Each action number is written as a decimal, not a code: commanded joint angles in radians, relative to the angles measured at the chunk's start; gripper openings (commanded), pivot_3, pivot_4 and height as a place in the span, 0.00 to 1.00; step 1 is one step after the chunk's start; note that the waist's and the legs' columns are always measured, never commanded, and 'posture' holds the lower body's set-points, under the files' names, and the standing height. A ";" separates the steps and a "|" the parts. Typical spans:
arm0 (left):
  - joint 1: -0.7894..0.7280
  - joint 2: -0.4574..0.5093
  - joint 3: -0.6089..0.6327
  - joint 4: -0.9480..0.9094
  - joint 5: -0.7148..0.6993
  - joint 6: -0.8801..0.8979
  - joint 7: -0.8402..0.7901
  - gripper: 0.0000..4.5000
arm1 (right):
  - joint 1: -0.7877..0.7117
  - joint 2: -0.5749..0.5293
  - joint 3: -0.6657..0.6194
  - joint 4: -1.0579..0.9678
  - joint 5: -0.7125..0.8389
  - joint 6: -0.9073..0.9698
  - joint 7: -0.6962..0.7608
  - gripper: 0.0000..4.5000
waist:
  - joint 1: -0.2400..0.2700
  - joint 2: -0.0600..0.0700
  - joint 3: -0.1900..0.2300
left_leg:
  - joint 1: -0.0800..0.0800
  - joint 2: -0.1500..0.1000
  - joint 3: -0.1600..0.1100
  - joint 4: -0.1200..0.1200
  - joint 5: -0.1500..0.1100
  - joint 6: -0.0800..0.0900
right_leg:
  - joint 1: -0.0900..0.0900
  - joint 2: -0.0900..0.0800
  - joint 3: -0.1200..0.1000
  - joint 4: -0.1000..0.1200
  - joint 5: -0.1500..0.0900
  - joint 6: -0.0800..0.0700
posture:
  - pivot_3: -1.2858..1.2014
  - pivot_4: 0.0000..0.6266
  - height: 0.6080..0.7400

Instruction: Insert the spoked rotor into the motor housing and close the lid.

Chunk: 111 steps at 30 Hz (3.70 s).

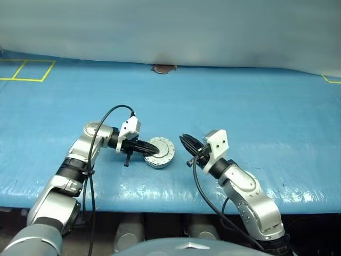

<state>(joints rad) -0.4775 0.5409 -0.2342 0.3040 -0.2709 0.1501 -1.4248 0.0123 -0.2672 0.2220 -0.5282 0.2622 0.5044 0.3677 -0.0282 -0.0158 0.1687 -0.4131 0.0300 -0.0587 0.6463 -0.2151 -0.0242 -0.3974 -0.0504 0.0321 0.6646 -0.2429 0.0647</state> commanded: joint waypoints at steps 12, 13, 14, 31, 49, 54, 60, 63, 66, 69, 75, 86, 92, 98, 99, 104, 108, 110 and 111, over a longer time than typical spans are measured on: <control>0.421 -0.008 0.209 -0.471 -0.066 -0.001 0.374 0.00 | -0.254 -0.057 0.108 0.149 0.027 0.110 0.211 0.99 | 0.000 0.000 0.000 | 0.001 0.000 0.001 0.000 0.000 0.000 | 0.000 0.000 0.000 -0.001 0.000 0.001 | 0.52 0.24 1.00; 0.450 -0.016 0.221 -0.498 -0.075 0.007 0.400 0.00 | -0.269 -0.062 0.110 0.169 0.030 0.112 0.228 0.99 | -0.002 0.000 0.000 | 0.001 0.000 0.001 0.000 0.000 0.000 | 0.000 0.000 0.001 -0.001 0.000 0.001 | 0.52 0.24 1.00; 0.481 -0.020 0.230 -0.525 -0.079 0.011 0.423 0.00 | -0.284 -0.068 0.113 0.189 0.032 0.114 0.248 0.99 | -0.002 0.000 0.000 | 0.001 0.000 0.001 0.000 0.000 0.000 | 0.000 0.000 0.001 -0.001 0.000 0.001 | 0.52 0.24 1.00; 0.763 -0.124 0.268 -0.662 -0.066 -0.092 0.660 0.00 | -0.405 -0.064 0.172 0.429 -0.026 0.039 0.398 0.96 | 0.000 0.001 0.000 | 0.001 0.000 0.002 0.000 0.000 0.000 | 0.000 0.000 0.001 -0.001 0.000 0.001 | 0.52 0.24 1.00; 0.799 -0.152 0.238 -0.667 -0.066 -0.109 0.704 0.00 | -0.352 -0.030 0.219 0.381 -0.106 0.002 0.365 0.68 | -0.008 0.001 0.000 | 0.002 0.000 0.002 -0.001 0.000 0.000 | -0.001 0.000 0.002 -0.001 -0.001 0.002 | 0.52 0.24 1.00; 0.795 -0.151 0.231 -0.660 -0.062 -0.114 0.707 0.00 | -0.352 -0.022 0.234 0.395 -0.137 0.016 0.348 0.68 | -0.010 0.001 0.000 | 0.002 0.001 0.003 -0.001 0.000 0.000 | -0.001 0.000 0.002 -0.001 -0.001 0.002 | 0.52 0.24 1.00; 0.793 -0.147 0.226 -0.656 -0.064 -0.110 0.705 0.00 | -0.358 0.000 0.239 0.396 -0.150 0.070 0.331 0.68 | -0.012 0.002 0.000 | 0.002 0.001 0.003 -0.001 0.000 0.000 | -0.001 0.000 0.002 -0.001 -0.001 0.002 | 0.52 0.24 1.00; 0.791 -0.147 0.224 -0.654 -0.068 -0.110 0.703 0.00 | -0.364 -0.001 0.246 0.396 -0.158 0.083 0.332 0.68 | -0.012 0.002 0.000 | 0.002 0.001 0.003 -0.001 0.000 0.000 | -0.001 0.000 0.002 -0.001 -0.001 0.002 | 0.52 0.24 1.00; 0.790 -0.147 0.224 -0.651 -0.069 -0.111 0.701 0.00 | -0.368 -0.007 0.250 0.403 -0.159 0.081 0.341 0.68 | -0.012 0.002 0.000 | 0.002 0.002 0.003 -0.001 0.000 0.000 | -0.001 0.000 0.002 -0.001 -0.001 0.002 | 0.52 0.24 1.00; 0.788 -0.147 0.224 -0.650 -0.069 -0.111 0.701 0.00 | -0.373 -0.017 0.249 0.418 -0.162 0.069 0.358 0.68 | -0.012 0.002 0.000 | 0.002 0.002 0.003 -0.001 0.000 0.000 | -0.001 0.000 0.002 -0.001 -0.001 0.001 | 0.52 0.24 1.00; 0.783 -0.149 0.228 -0.645 -0.069 -0.117 0.701 0.00 | -0.371 -0.012 0.237 0.438 -0.170 0.065 0.348 0.68 | -0.011 0.002 -0.001 | 0.002 0.002 0.003 -0.002 0.000 0.000 | -0.001 0.000 0.002 -0.002 -0.001 0.001 | 0.52 0.24 1.00; 0.525 -0.050 0.266 -0.511 -0.154 0.080 0.630 0.00 | -0.349 0.008 0.244 0.434 -0.171 0.065 0.337 0.68 | -0.013 0.003 -0.001 | 0.004 0.005 0.003 -0.002 0.000 0.000 | -0.002 0.004 0.002 -0.002 -0.001 0.001 | 0.52 0.24 1.00; 0.357 0.038 0.263 -0.419 -0.202 0.294 0.570 0.00 | -0.347 0.002 0.237 0.426 -0.170 0.064 0.335 0.68 | -0.014 0.003 -0.001 | 0.003 0.007 0.003 -0.004 0.000 0.000 | -0.002 0.007 0.002 -0.002 0.000 -0.001 | 0.52 0.24 1.00; 0.248 0.060 0.234 -0.353 -0.210 0.384 0.506 0.00 | -0.334 0.001 0.234 0.415 -0.169 0.066 0.329 0.68 | -0.012 0.003 -0.001 | 0.003 0.007 0.003 -0.004 0.000 0.000 | -0.002 0.007 0.002 -0.002 0.000 -0.001 | 0.52 0.24 1.00; 0.231 0.061 0.226 -0.344 -0.211 0.395 0.492 0.00 | -0.332 0.000 0.234 0.412 -0.169 0.067 0.328 0.68 | -0.011 0.003 -0.001 | 0.003 0.007 0.003 -0.004 0.000 0.000 | -0.002 0.007 0.002 -0.002 0.000 -0.001 | 0.52 0.24 1.00; 0.184 0.083 0.188 -0.323 -0.207 0.448 0.428 0.00 | -0.324 -0.002 0.234 0.406 -0.169 0.070 0.326 0.68 | -0.010 0.003 -0.001 | 0.003 0.007 0.003 -0.005 0.000 0.000 | -0.002 0.007 0.002 -0.003 0.000 -0.001 | 0.52 0.24 1.00; 0.156 0.111 0.137 -0.301 -0.179 0.483 0.392 0.00 | -0.322 0.000 0.235 0.404 -0.169 0.071 0.324 0.68 | -0.010 0.003 -0.001 | 0.003 0.007 0.003 -0.008 0.000 0.000 | -0.002 0.007 0.002 -0.003 0.000 -0.001 | 0.52 0.24 1.00; 0.146 0.116 0.122 -0.288 -0.171 0.484 0.379 0.00 | -0.322 0.003 0.234 0.404 -0.168 0.070 0.322 0.68 | -0.009 0.003 -0.001 | 0.003 0.007 0.003 -0.008 0.000 0.000 | -0.003 0.007 0.002 -0.003 0.000 -0.001 | 0.52 0.24 1.00; 0.140 0.116 0.114 -0.284 -0.164 0.486 0.375 0.00 | -0.322 0.003 0.233 0.404 -0.168 0.070 0.320 0.68 | -0.009 0.003 -0.001 | 0.003 0.007 0.003 -0.009 0.000 0.000 | -0.003 0.007 0.002 -0.004 0.000 -0.001 | 0.52 0.24 1.00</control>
<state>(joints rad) -0.3183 0.6449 -0.1108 0.0215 -0.4425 0.6292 -1.0358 -0.3319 -0.2593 0.4422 -0.1493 0.0997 0.5459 0.6907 -0.0373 -0.0131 0.1672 -0.4101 0.0373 -0.0559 0.6377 -0.2151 -0.0247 -0.4002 -0.0433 0.0341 0.6610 -0.2432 0.0639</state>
